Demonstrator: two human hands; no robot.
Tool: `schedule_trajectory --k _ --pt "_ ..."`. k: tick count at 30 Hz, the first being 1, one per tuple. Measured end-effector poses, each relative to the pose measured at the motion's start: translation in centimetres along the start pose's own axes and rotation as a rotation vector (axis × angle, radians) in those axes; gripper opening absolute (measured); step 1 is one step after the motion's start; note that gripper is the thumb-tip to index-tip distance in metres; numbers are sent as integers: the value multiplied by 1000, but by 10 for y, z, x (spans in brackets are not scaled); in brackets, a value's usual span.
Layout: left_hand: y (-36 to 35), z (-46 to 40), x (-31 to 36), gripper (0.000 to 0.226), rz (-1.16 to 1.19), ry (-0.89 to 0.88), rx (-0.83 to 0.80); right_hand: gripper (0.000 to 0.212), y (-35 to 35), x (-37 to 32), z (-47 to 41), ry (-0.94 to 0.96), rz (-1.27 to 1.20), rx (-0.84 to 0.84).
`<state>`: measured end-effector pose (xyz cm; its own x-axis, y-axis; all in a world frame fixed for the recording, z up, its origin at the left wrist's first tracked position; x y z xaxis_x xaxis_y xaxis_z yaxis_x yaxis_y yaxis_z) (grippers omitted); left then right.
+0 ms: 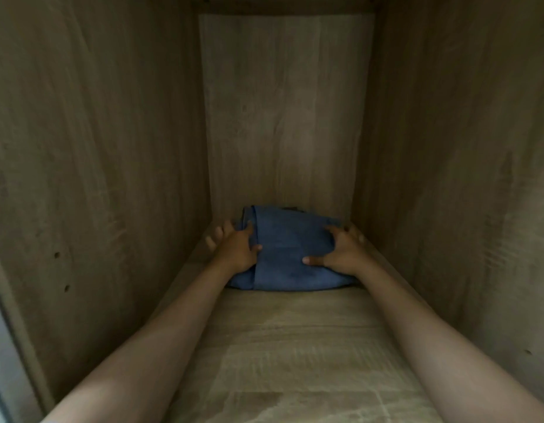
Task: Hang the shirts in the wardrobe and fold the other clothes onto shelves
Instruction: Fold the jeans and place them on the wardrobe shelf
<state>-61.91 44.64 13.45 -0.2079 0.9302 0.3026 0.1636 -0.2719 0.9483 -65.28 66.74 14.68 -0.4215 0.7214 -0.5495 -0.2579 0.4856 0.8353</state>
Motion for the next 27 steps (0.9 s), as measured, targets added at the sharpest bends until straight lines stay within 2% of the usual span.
schedule_trajectory --k 1,3,4,5,7,9,17,21,24,27 --pt "2 2 2 58 -10 -15 37 92 1 1 -2 9 40 49" --pt "11 10 16 48 14 -163 147 90 3 -6 -5 89 120 121" --pt "11 13 25 46 38 -252 139 92 0 -9 -8 127 143 109" --pt "7 15 32 46 40 -306 65 94 -5 -10 -12 146 149 69" --pt "-13 12 36 52 -70 -281 -174 88 -19 -8 -19 120 205 -47" --pt "-25 8 30 61 -215 -235 -280 78 -29 -1 -24 68 286 -129" --pt "-29 -10 23 67 -258 -217 -270 69 -33 8 -46 40 280 -177" --pt "-23 -15 28 67 -290 -170 -231 68 -27 6 -47 72 271 -70" --pt "-14 -1 32 51 -121 -185 -145 55 -18 0 -31 11 386 98" --pt "-4 26 31 38 6 -185 -121 51 -20 -6 -6 -99 460 113"
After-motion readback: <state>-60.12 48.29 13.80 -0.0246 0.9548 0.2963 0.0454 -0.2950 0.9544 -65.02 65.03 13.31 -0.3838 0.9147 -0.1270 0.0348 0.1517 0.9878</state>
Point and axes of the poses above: each hand's wrist, its own z-axis away from the middle knuckle, its own y-axis out of the back of the hand, x = y × z, the point moved 7 cm from there along -z, towards the middle knuckle, and after that the axes turned 14 degrees about -x, right-handed, at the moved point
